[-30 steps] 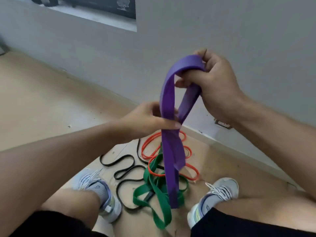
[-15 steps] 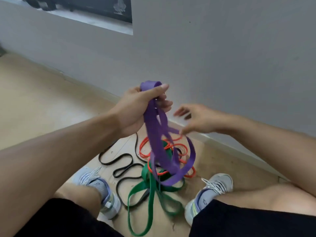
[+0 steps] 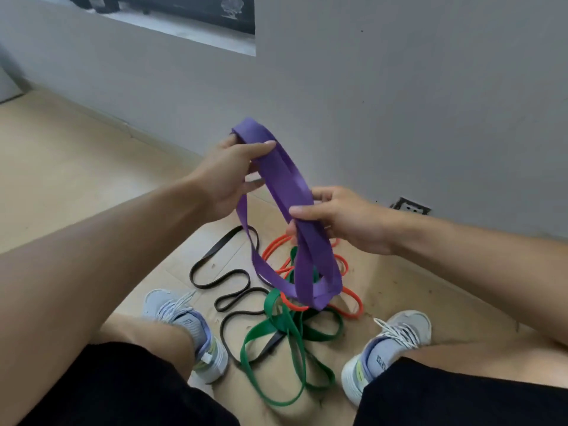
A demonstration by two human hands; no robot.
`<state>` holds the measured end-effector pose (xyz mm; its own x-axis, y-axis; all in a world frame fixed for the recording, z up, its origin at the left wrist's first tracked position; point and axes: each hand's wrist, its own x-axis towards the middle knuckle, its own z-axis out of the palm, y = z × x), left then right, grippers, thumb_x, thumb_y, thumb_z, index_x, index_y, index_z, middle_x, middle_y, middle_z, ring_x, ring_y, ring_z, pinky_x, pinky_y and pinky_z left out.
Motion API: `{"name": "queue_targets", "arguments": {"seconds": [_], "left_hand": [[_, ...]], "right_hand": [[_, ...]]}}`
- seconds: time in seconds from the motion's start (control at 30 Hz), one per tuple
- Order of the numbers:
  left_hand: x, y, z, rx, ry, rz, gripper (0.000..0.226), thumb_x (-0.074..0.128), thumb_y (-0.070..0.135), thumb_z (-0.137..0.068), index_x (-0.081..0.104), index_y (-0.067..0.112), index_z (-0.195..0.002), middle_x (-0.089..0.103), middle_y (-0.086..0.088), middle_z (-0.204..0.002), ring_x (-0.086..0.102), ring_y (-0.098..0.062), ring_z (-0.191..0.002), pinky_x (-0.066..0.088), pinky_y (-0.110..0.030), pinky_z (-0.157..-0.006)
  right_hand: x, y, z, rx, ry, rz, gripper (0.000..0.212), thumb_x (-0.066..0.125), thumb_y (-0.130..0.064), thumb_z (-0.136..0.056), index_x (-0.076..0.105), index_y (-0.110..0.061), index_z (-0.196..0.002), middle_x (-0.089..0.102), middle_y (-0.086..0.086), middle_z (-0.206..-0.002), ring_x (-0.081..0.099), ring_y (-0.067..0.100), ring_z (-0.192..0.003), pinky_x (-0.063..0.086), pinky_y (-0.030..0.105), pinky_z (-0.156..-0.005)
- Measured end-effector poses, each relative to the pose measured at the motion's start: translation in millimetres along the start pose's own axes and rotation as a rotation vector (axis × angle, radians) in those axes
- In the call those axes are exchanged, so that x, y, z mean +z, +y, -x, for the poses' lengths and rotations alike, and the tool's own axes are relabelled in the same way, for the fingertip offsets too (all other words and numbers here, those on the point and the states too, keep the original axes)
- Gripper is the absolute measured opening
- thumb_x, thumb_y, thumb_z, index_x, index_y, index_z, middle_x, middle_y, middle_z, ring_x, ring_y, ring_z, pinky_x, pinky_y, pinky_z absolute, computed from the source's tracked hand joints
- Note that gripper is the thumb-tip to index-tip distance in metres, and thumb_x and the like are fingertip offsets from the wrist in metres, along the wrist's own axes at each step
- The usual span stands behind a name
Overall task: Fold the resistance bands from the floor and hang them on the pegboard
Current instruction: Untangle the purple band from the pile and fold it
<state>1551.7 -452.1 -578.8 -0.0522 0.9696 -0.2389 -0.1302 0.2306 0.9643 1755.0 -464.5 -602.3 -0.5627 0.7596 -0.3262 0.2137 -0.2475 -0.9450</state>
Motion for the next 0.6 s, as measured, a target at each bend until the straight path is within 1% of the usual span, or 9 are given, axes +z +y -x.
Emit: {"name": "queue_targets", "arguments": {"seconds": [0.07, 0.13, 0.2, 0.27, 0.33, 0.37, 0.47, 0.53, 0.6], "left_hand": [[-9, -6, -1, -0.21, -0.118, -0.146, 0.056, 0.062, 0.051, -0.095, 0.062, 0.011, -0.134, 0.068, -0.005, -0.123, 0.063, -0.026, -0.119, 0.047, -0.052, -0.108], [-11, -13, 3, -0.404, -0.317, -0.207, 0.075, 0.05, 0.071, -0.091, 0.063, 0.008, -0.13, 0.069, -0.01, -0.122, 0.063, -0.03, -0.118, 0.046, -0.048, -0.108], [-8, -20, 9, -0.461, -0.529, -0.261, 0.084, 0.036, 0.079, -0.09, 0.063, 0.008, -0.127, 0.071, -0.01, -0.123, 0.063, -0.029, -0.115, 0.044, -0.042, -0.1], [-1, -25, 13, -0.428, -0.639, -0.317, 0.086, 0.032, 0.08, -0.088, 0.067, 0.013, -0.128, 0.071, -0.005, -0.127, 0.063, -0.024, -0.116, 0.042, -0.041, -0.103], [4, -27, 16, -0.32, -0.632, -0.415, 0.068, 0.041, 0.069, -0.094, 0.068, 0.017, -0.127, 0.073, -0.002, -0.125, 0.066, -0.019, -0.117, 0.043, -0.041, -0.109], [6, -27, 17, -0.252, -0.614, -0.454, 0.053, 0.05, 0.056, -0.098, 0.068, 0.015, -0.127, 0.074, -0.002, -0.124, 0.067, -0.02, -0.117, 0.045, -0.043, -0.11], [10, -29, 17, -0.128, -0.531, -0.444, 0.032, 0.065, 0.023, -0.098, 0.067, 0.007, -0.125, 0.076, -0.013, -0.116, 0.074, -0.024, -0.103, 0.059, -0.041, -0.093], [12, -29, 17, -0.067, -0.495, -0.478, 0.031, 0.069, 0.023, -0.095, 0.068, 0.005, -0.12, 0.077, -0.016, -0.108, 0.076, -0.026, -0.093, 0.062, -0.042, -0.083], [13, -28, 17, -0.048, -0.446, -0.511, 0.031, 0.072, 0.024, -0.093, 0.069, 0.002, -0.115, 0.077, -0.018, -0.105, 0.075, -0.032, -0.092, 0.059, -0.042, -0.081]], "right_hand": [[1, -9, -1, -0.048, 0.053, -0.09, 0.014, 0.062, -0.013, -0.1, 0.069, -0.01, -0.112, 0.078, 0.006, -0.086, 0.074, 0.017, -0.073, 0.06, 0.026, -0.065], [2, -13, -2, -0.088, 0.109, -0.14, 0.015, 0.062, -0.015, -0.1, 0.071, -0.012, -0.112, 0.079, 0.006, -0.097, 0.074, 0.018, -0.079, 0.061, 0.028, -0.072], [-1, -12, -4, -0.103, 0.163, -0.165, 0.016, 0.06, -0.015, -0.101, 0.072, -0.013, -0.112, 0.079, 0.003, -0.103, 0.074, 0.016, -0.084, 0.061, 0.028, -0.075], [-5, -10, -7, -0.113, 0.234, -0.21, 0.016, 0.059, -0.011, -0.102, 0.072, -0.011, -0.111, 0.078, 0.003, -0.101, 0.073, 0.017, -0.086, 0.061, 0.026, -0.072], [-11, -9, -8, -0.112, 0.299, -0.256, 0.018, 0.057, -0.008, -0.102, 0.069, -0.007, -0.116, 0.077, 0.006, -0.101, 0.072, 0.02, -0.087, 0.062, 0.028, -0.072], [-15, -10, -9, -0.114, 0.32, -0.265, 0.02, 0.057, -0.008, -0.103, 0.068, -0.005, -0.119, 0.077, 0.006, -0.101, 0.072, 0.021, -0.087, 0.062, 0.029, -0.074], [-24, -9, -9, -0.103, 0.328, -0.156, 0.016, 0.055, -0.015, -0.105, 0.068, -0.012, -0.114, 0.077, 0.005, -0.101, 0.074, 0.019, -0.086, 0.062, 0.032, -0.077], [-31, -6, -7, -0.024, 0.291, -0.054, 0.019, 0.055, -0.021, -0.106, 0.069, -0.013, -0.115, 0.076, 0.007, -0.101, 0.074, 0.017, -0.081, 0.062, 0.031, -0.072], [-38, -2, -4, 0.087, 0.241, -0.098, 0.024, 0.054, -0.021, -0.107, 0.068, -0.008, -0.121, 0.077, 0.01, -0.101, 0.076, 0.016, -0.077, 0.063, 0.028, -0.066]]}}
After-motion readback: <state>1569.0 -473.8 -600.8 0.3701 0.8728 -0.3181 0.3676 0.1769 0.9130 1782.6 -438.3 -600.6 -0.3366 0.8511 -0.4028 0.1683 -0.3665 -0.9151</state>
